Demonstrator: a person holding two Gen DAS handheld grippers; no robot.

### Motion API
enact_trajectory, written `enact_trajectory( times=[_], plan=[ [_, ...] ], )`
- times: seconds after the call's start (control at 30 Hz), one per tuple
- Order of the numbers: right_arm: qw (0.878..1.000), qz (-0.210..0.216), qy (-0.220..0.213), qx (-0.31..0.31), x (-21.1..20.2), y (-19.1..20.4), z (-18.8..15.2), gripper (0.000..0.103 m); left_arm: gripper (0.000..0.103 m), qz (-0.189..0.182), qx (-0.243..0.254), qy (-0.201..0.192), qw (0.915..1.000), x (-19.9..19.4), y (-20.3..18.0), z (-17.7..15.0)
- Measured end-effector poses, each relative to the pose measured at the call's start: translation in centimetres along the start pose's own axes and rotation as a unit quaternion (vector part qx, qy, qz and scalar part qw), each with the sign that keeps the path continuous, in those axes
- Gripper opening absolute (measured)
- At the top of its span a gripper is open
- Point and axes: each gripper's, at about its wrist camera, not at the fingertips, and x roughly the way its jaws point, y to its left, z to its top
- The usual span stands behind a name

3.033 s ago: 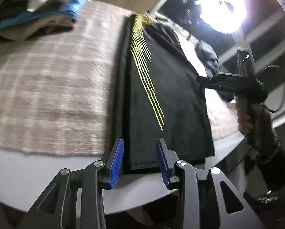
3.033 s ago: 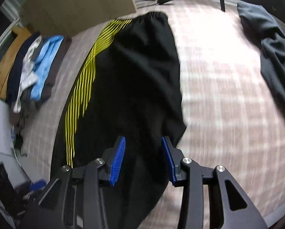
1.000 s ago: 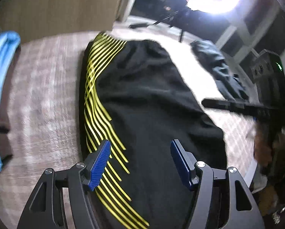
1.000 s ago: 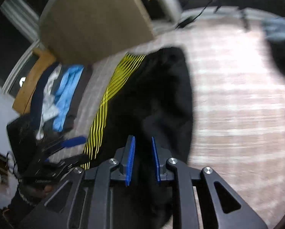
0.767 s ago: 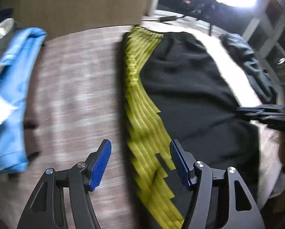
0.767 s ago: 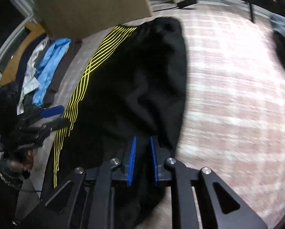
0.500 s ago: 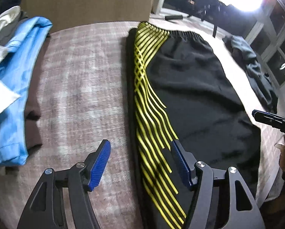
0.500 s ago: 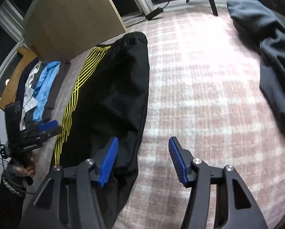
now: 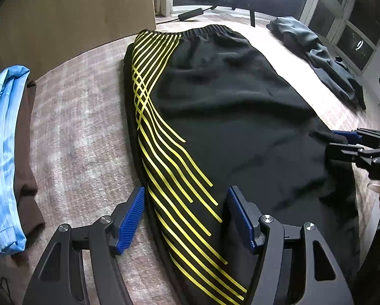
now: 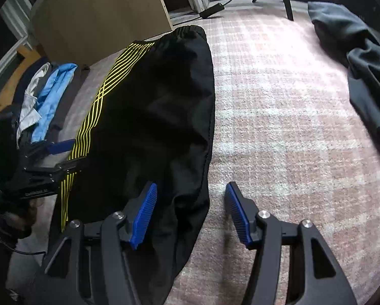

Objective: Fold clothes

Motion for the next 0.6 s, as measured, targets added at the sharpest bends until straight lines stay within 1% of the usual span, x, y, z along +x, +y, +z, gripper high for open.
enact_trajectory(
  times=[0.03, 0.07, 0.1, 0.17, 0.2, 0.23, 0.27, 0.3, 0.33, 0.37, 0.4, 0.43, 0.47, 0.53, 0.6],
  plan=[
    [1.0, -0.006, -0.005, -0.003, -0.1, 0.1, -0.2, 0.06, 0.057, 0.0, 0.003, -0.001, 1.0, -0.1, 0.0, -0.1],
    [1.0, -0.012, -0.009, -0.007, -0.1, 0.2, -0.3, 0.06, 0.05, 0.0, 0.006, -0.003, 1.0, -0.1, -0.1, -0.1],
    [1.0, -0.018, -0.013, -0.011, -0.2, 0.4, -0.4, 0.06, 0.047, -0.001, 0.007, -0.005, 1.0, -0.2, -0.1, -0.1],
    [0.999, -0.03, -0.02, -0.02, -0.2, 0.8, -0.7, 0.06, 0.035, -0.006, 0.006, -0.009, 0.9999, -0.4, 0.0, -0.3],
    [0.999, -0.034, -0.022, -0.025, -0.2, 1.0, -0.8, 0.06, 0.031, -0.011, 0.007, -0.01, 0.9999, -0.5, 0.1, -0.3],
    [0.999, -0.034, -0.023, -0.031, -0.1, 1.3, -0.8, 0.059, 0.023, -0.016, 0.008, -0.01, 0.9998, -0.5, 0.1, -0.4],
    [0.999, -0.027, -0.022, -0.037, -0.1, 1.6, -0.9, 0.05, 0.017, -0.021, 0.009, -0.011, 0.9997, -0.5, 0.2, -0.4],
    [0.999, -0.022, -0.02, -0.042, 0.0, 1.9, -1.0, 0.034, 0.016, -0.024, 0.012, -0.011, 0.9996, -0.5, 0.1, -0.3],
    [0.999, -0.018, -0.017, -0.046, 0.0, 2.0, -1.0, 0.029, 0.013, -0.027, 0.016, -0.011, 0.9994, -0.5, -0.1, -0.2],
    [0.999, -0.014, -0.016, -0.048, 0.0, 2.1, -1.0, 0.026, 0.01, -0.028, 0.021, -0.012, 0.9993, -0.2, -0.5, 0.1],
    [0.999, -0.011, -0.014, -0.051, 0.1, 2.1, -0.9, 0.02, 0.008, -0.034, 0.022, -0.012, 0.9991, -0.1, -0.6, 0.3],
    [0.999, -0.002, -0.013, -0.046, 0.1, 2.0, -0.9, 0.016, 0.006, -0.04, 0.023, -0.012, 0.9989, 0.0, -0.7, 0.4],
    [0.999, 0.017, -0.013, -0.029, 0.1, 1.4, -0.9, 0.012, 0.006, -0.051, 0.019, -0.012, 0.9984, 0.0, -0.5, 0.5],
    [0.999, 0.053, -0.013, 0.006, 0.0, 0.3, -0.9, 0.01, 0.005, -0.07, 0.009, -0.014, 0.9974, -0.1, 0.2, 0.7],
    [0.995, 0.086, -0.02, 0.039, -0.4, -0.7, -0.9, 0.009, 0.005, -0.108, -0.022, -0.021, 0.9937, -0.7, 1.3, 0.9]
  ],
)
